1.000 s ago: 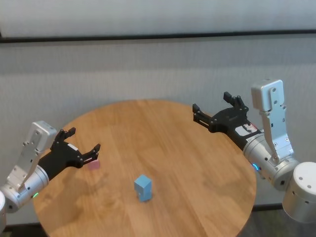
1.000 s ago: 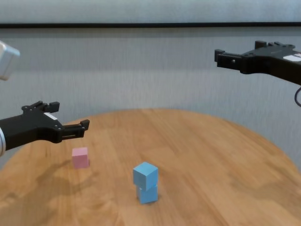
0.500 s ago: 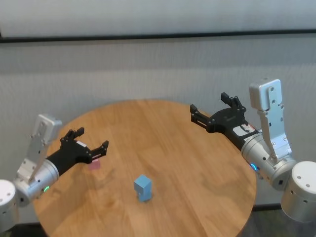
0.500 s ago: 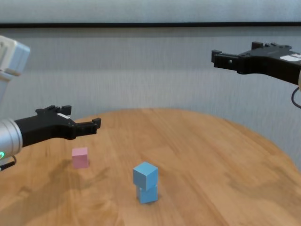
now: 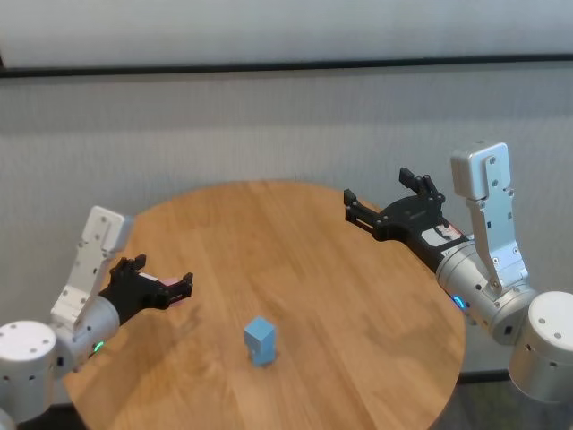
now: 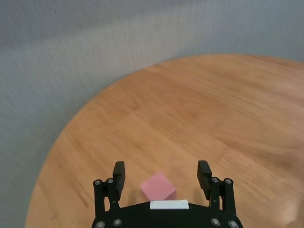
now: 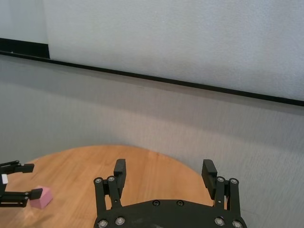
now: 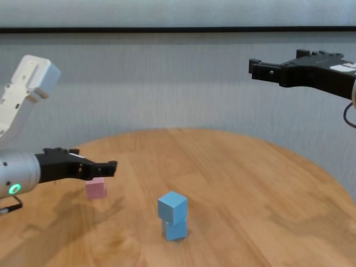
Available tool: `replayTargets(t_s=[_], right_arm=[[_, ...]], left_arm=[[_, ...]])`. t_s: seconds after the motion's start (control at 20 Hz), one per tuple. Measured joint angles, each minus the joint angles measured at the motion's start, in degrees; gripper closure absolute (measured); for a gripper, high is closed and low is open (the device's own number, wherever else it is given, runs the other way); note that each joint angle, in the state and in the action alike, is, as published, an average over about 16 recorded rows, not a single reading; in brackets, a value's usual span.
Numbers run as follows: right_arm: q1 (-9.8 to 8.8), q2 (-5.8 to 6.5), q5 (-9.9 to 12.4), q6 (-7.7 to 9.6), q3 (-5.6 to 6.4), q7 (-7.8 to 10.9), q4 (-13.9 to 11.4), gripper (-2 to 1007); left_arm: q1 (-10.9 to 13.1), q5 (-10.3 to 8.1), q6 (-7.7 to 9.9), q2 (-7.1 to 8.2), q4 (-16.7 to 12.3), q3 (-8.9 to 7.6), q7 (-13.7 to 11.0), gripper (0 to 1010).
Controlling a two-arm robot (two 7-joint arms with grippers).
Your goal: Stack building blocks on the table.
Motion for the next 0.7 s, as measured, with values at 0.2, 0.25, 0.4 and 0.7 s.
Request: replayTargets(t_s=[0.2, 0.25, 0.4, 0.7], right_arm=[[0.02, -0.02, 0.1, 0.07, -0.02, 0.02, 0.0, 0], [0.03, -0.02, 0.1, 0.09, -0.03, 0.03, 0.0, 0], [0.04, -0.04, 0.1, 0.12, -0.04, 0.03, 0.0, 0], [0.07, -0.06, 0.1, 0.16, -0.07, 0.04, -0.1, 0]], left_arm=[[0.4, 0.75, 3.97, -1.01, -1.3, -0.53, 2.5, 10], [0.4, 0.90, 4.65, -1.28, -1.4, -0.67, 3.0, 10], [0.4, 1.26, 6.37, -2.22, -1.6, -1.17, 4.4, 10], [0.0, 1.54, 8.72, -4.45, -0.5, -2.36, 6.5, 10]])
